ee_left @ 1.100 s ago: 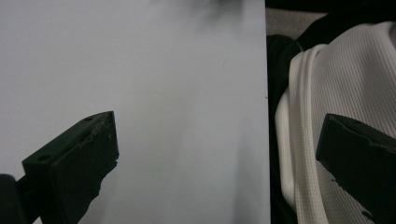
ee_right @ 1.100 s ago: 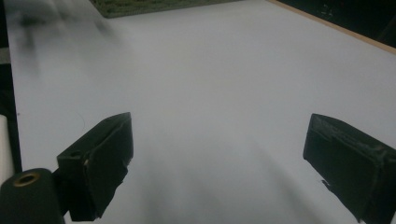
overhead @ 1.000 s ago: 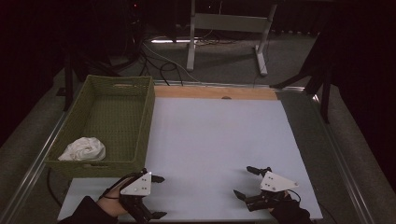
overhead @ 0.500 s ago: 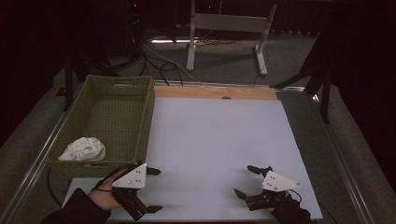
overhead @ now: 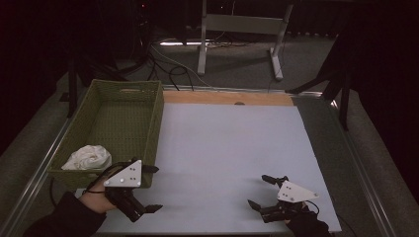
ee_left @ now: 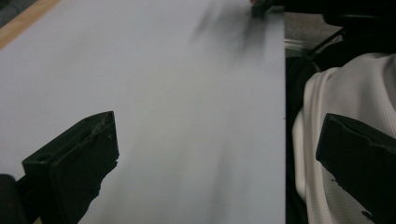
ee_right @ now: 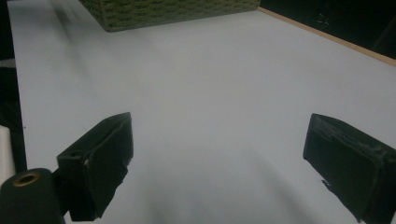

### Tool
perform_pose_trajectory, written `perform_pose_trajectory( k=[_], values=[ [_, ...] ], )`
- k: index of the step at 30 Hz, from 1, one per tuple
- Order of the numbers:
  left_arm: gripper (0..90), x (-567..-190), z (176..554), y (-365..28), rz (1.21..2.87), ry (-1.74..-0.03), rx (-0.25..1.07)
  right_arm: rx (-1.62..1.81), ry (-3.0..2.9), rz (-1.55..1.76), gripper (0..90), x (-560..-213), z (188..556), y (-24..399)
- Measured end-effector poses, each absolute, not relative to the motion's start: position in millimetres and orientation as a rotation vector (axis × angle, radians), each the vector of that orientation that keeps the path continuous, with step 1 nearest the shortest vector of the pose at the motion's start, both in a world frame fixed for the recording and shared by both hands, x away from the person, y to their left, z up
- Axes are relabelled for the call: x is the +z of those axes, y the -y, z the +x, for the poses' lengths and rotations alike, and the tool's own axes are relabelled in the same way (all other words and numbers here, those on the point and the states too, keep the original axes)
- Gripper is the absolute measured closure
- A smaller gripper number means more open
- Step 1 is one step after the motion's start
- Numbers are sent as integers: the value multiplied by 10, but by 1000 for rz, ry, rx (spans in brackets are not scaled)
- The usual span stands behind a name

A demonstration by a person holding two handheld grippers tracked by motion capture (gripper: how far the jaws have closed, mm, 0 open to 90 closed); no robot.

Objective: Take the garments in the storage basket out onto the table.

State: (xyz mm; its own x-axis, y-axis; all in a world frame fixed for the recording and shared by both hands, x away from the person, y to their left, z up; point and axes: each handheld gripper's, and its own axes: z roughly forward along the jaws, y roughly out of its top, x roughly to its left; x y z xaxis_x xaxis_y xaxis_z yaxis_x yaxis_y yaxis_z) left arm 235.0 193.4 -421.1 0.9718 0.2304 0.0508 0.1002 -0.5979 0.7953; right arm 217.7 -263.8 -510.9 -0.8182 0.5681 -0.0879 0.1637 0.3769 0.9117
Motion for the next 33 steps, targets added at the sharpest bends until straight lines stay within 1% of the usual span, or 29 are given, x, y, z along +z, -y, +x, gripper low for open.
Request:
perform_pose_trajectory(
  k=[12,19,21,24,28,33],
  values=[
    [5,-4069,2487,-2202,2220,-329,241,1425,-2253,647,84,-5107,2180,2642],
    [5,-3991,2548,-2363,2227,-379,304,1421,-2249,643,84,-5105,2179,2644],
    [5,-3969,2571,-2408,2230,-398,294,1419,-2244,644,84,-5107,2184,2646],
    [5,-3942,2595,-2468,2243,-417,317,1421,-2246,649,84,-5104,2183,2647],
    [5,-3909,2636,-2568,2229,-454,336,1425,-2240,653,84,-5107,2188,2644],
    [5,-3889,2701,-2748,2194,-508,395,1429,-2240,657,84,-5100,2179,2637]
  ],
)
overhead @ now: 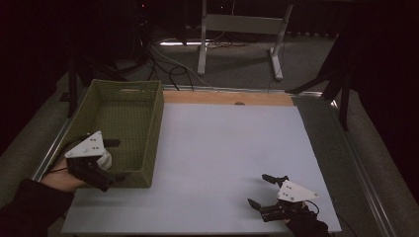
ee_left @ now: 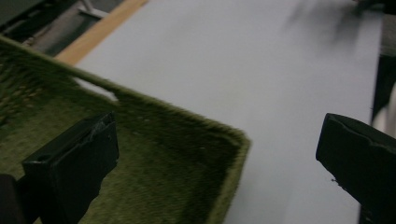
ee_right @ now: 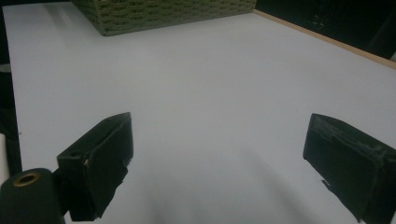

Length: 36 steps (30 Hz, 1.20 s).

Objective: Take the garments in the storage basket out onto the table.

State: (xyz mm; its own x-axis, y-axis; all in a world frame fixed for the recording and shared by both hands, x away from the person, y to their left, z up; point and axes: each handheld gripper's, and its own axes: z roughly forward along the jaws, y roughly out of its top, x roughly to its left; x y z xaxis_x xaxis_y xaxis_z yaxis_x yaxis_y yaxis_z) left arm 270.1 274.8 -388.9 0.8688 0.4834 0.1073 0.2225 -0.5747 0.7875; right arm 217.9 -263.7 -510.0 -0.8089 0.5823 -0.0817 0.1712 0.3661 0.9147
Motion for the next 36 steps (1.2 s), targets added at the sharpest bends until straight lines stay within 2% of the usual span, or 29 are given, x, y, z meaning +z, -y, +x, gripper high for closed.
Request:
perform_pose_trajectory(
  k=[7,14,27,36],
  values=[
    [5,-3878,2823,-3119,2142,-670,524,1435,-2235,659,84,-5103,2171,2621],
    [5,-3946,2947,-3353,2150,-813,551,1417,-2243,656,84,-5105,2175,2618],
    [5,-4063,3173,-3426,2237,-967,477,1429,-2238,657,84,-5109,2183,2613],
    [5,-4199,3352,-3414,2348,-1069,346,1431,-2241,669,85,-5102,2175,2620]
  ],
)
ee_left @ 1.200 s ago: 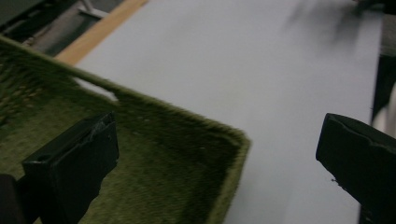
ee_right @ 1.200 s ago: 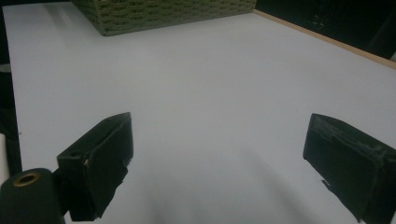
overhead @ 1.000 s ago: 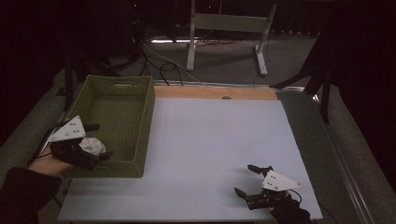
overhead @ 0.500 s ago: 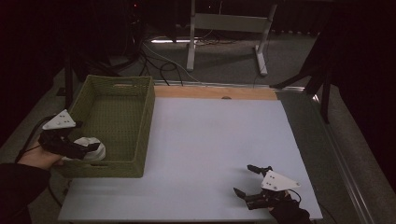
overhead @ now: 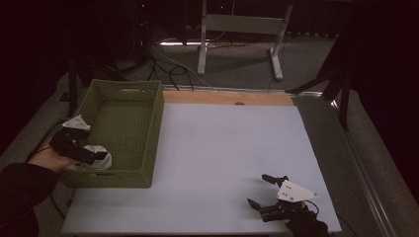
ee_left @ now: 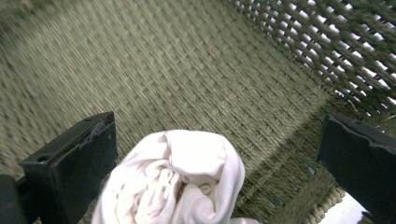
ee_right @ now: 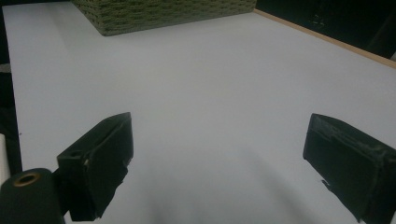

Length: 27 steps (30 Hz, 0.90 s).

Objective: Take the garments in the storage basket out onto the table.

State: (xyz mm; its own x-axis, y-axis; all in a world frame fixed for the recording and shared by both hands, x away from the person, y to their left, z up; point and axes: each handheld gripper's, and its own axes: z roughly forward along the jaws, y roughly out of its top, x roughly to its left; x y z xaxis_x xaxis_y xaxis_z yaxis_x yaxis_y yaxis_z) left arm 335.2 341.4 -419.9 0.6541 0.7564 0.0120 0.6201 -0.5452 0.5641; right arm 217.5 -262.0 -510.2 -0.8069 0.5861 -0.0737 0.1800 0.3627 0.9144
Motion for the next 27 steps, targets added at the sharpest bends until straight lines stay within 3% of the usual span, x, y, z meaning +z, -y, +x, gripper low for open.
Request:
perform_pose_trajectory(
  k=[15,27],
  values=[
    [6,-4359,3567,-3281,2516,-1199,239,1428,-2237,658,84,-5098,2182,2627],
    [31,-4473,3729,-3264,2616,-1288,238,1429,-2233,662,85,-5100,2184,2630]
  ],
)
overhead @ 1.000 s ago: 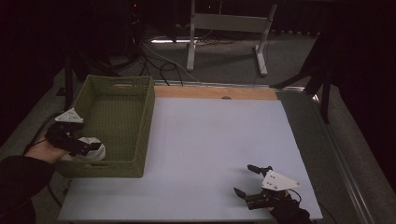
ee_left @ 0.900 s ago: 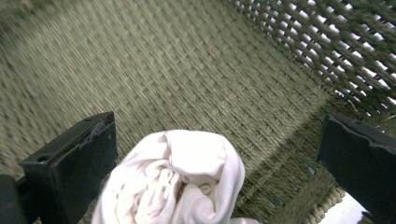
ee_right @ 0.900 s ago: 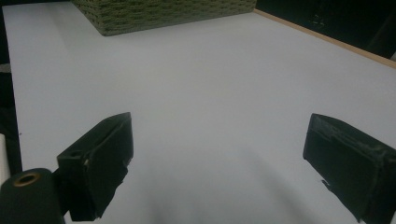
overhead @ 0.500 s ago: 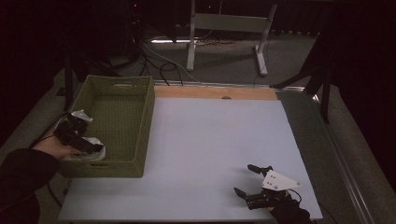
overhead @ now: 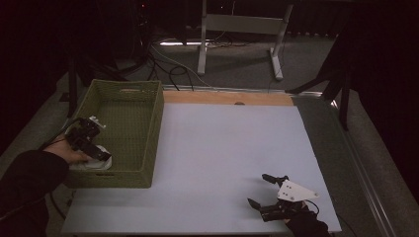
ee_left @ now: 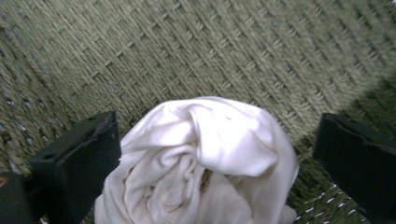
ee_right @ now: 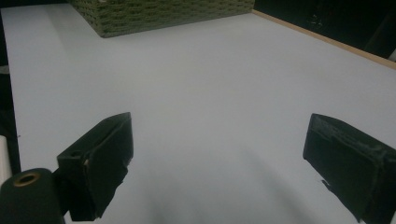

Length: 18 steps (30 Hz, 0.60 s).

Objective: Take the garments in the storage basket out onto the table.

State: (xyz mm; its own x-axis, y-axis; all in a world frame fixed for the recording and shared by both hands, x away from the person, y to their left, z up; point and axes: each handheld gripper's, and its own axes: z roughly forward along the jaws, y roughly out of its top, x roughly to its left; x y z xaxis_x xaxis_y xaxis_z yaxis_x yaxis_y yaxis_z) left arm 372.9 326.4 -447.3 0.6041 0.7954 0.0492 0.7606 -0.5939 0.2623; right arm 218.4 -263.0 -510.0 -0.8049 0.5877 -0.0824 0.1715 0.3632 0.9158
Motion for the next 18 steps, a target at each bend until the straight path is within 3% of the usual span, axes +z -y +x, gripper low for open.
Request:
perform_pose_trajectory(
  k=[11,18],
  values=[
    [56,-4621,3771,-3237,2763,-1351,199,1422,-2241,662,85,-5098,2186,2631],
    [104,-4708,3766,-3198,2879,-1302,231,1418,-2245,673,85,-5102,2184,2629]
  ],
)
